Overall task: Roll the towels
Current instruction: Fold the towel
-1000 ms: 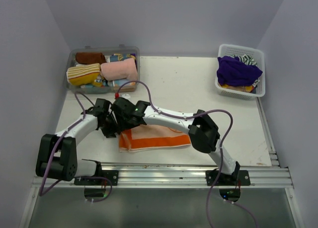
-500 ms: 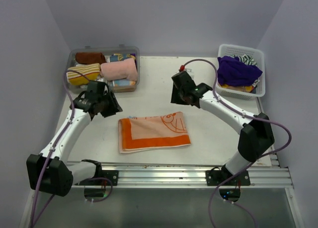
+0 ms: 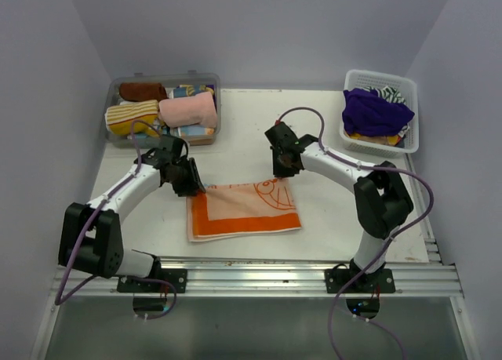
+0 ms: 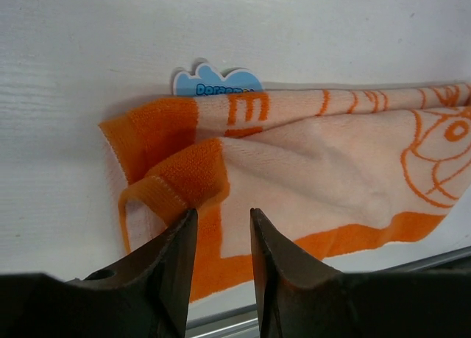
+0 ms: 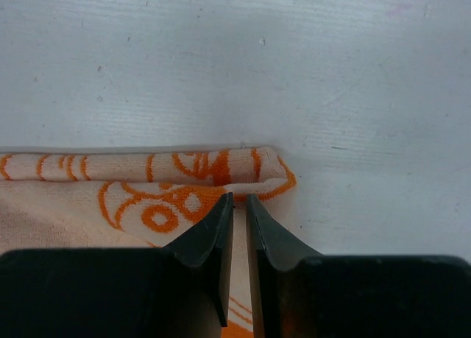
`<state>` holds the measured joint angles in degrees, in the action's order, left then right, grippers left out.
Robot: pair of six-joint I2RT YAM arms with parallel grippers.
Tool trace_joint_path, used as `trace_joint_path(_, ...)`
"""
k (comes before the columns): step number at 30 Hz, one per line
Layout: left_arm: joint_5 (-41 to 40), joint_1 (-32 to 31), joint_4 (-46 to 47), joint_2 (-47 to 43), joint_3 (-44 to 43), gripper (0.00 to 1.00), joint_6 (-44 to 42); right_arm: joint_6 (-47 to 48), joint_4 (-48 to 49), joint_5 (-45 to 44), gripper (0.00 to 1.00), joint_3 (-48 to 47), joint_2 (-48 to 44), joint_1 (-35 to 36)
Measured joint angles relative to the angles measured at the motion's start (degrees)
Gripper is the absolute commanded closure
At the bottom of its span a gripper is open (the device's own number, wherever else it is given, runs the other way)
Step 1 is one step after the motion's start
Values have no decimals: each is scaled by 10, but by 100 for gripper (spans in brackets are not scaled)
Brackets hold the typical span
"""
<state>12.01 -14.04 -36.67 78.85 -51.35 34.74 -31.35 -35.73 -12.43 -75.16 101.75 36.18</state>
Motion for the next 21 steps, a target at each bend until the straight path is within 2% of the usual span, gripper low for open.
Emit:
trace_joint_path(14, -17, 28, 46, 69, 36, 64, -29, -1, 16, 9, 85, -1, 67, -16)
trace_joint_path(18, -9, 28, 38, 57, 31, 62, -42, 0, 25, 13, 81, 6, 48, -17)
trace_joint_path(21, 0, 28, 26, 15, 31, 62, -43, 1, 44, 18, 81, 33, -5, -17)
